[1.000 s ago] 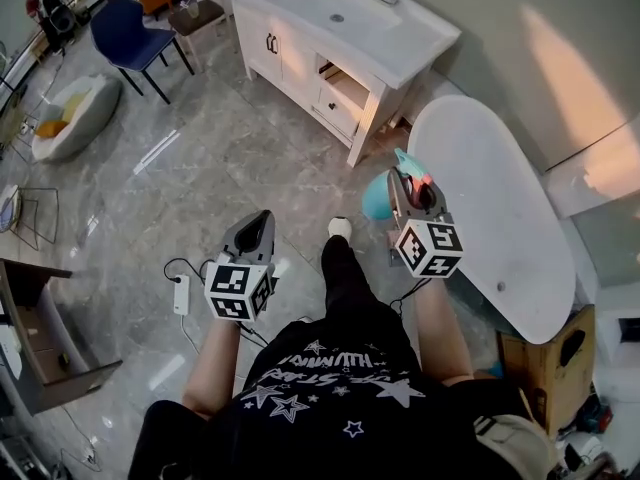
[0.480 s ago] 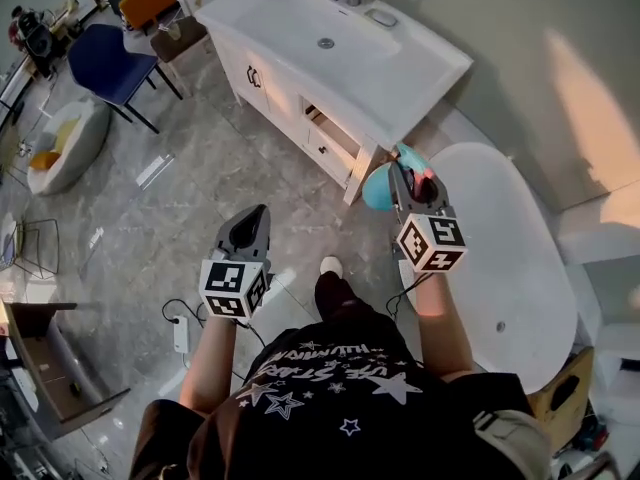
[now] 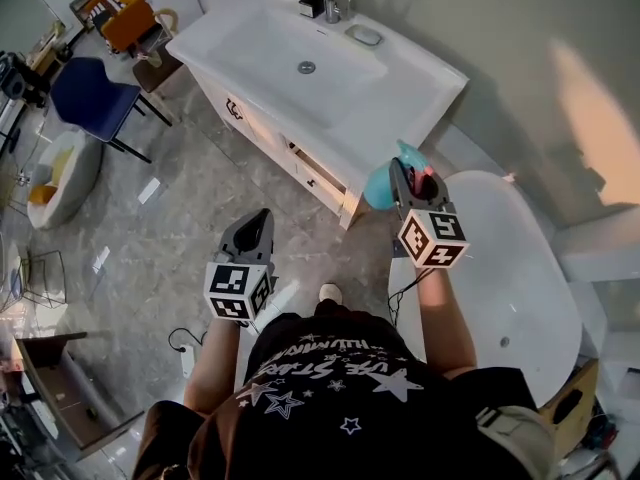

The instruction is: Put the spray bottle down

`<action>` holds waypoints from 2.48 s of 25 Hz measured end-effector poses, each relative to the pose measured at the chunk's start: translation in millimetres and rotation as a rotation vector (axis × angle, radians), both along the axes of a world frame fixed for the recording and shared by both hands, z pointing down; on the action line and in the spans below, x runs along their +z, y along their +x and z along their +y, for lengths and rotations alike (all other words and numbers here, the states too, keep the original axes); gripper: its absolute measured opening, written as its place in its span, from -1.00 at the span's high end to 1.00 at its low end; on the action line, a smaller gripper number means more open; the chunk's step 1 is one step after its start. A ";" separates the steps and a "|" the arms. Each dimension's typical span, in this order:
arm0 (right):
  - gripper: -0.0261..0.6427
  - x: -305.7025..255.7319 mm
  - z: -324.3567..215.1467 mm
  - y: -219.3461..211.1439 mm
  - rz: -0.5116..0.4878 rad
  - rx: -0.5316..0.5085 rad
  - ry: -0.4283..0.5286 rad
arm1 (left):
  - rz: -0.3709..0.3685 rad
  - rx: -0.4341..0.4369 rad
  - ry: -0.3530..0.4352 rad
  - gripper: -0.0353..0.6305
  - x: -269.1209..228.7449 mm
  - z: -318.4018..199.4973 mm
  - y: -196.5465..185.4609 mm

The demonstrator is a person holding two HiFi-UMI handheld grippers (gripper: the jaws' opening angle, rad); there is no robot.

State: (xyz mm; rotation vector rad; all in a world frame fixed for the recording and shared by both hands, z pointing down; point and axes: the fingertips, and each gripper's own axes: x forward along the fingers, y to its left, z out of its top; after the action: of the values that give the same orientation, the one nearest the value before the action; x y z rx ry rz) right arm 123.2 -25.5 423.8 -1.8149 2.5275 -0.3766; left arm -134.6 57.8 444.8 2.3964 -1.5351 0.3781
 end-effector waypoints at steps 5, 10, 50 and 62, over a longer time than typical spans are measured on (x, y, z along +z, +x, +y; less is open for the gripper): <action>0.51 5.5 -27.9 10.5 -0.014 0.031 -0.019 | 0.005 0.008 0.012 0.85 -2.5 -32.8 3.0; 0.51 7.8 -49.6 19.9 -0.010 0.083 -0.025 | 0.006 0.044 0.018 0.85 -4.3 -68.0 2.7; 0.51 32.7 -348.8 133.3 0.154 0.767 -0.078 | 0.069 0.697 0.002 0.85 19.5 -533.5 157.2; 0.51 55.2 -404.3 160.6 0.219 0.806 -0.058 | 0.057 0.733 -0.039 0.85 43.0 -563.4 185.9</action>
State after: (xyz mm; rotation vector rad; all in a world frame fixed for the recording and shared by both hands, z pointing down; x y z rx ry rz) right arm 283.9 -429.9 479.0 -2.7863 1.6488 -0.2255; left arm 51.3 -505.6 487.8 2.8292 -0.5632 0.4616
